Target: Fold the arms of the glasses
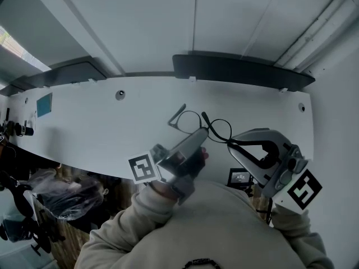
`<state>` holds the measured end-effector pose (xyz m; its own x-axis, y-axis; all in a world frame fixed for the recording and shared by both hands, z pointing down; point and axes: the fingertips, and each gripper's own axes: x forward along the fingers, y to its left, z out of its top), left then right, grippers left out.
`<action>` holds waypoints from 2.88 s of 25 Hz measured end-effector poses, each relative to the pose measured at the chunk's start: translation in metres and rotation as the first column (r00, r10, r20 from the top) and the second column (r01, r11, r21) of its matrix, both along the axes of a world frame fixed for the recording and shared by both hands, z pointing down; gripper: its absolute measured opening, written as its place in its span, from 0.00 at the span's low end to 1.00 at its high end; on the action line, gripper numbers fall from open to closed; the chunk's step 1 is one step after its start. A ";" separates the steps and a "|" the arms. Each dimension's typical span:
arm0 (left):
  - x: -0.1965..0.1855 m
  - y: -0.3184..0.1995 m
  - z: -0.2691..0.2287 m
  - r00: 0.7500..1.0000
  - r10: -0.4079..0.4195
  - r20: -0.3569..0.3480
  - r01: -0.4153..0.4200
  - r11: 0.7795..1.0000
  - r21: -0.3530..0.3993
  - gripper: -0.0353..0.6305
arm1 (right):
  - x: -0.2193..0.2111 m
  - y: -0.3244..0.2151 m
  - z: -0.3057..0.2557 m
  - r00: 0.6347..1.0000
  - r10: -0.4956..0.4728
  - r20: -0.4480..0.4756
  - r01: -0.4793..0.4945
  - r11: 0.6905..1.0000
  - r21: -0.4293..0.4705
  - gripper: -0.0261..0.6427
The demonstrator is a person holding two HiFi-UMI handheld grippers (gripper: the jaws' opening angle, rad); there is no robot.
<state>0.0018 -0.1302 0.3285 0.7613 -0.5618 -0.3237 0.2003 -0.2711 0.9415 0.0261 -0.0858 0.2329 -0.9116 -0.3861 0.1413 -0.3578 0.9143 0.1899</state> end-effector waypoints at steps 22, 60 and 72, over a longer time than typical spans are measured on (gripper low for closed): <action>-0.001 -0.001 0.004 0.998 0.010 0.063 -0.014 0.997 0.071 0.09 | -0.003 -0.003 0.005 0.998 -0.013 -0.056 0.014 1.000 0.007 0.07; 0.033 -0.047 0.006 0.974 0.044 0.223 -0.084 0.981 0.173 0.08 | -0.004 -0.060 0.058 0.967 0.044 -0.252 -0.053 0.998 -0.027 0.07; 0.044 -0.054 0.010 0.975 0.099 0.198 -0.139 0.970 0.199 0.08 | 0.005 -0.068 0.069 0.963 0.083 -0.256 -0.104 0.992 -0.068 0.07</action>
<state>0.0457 -0.1844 0.3388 0.8765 -0.3975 -0.2715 0.0707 -0.4517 0.8894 0.0311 -0.1536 0.3021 -0.8026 -0.4460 0.3960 -0.3922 0.8949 0.2129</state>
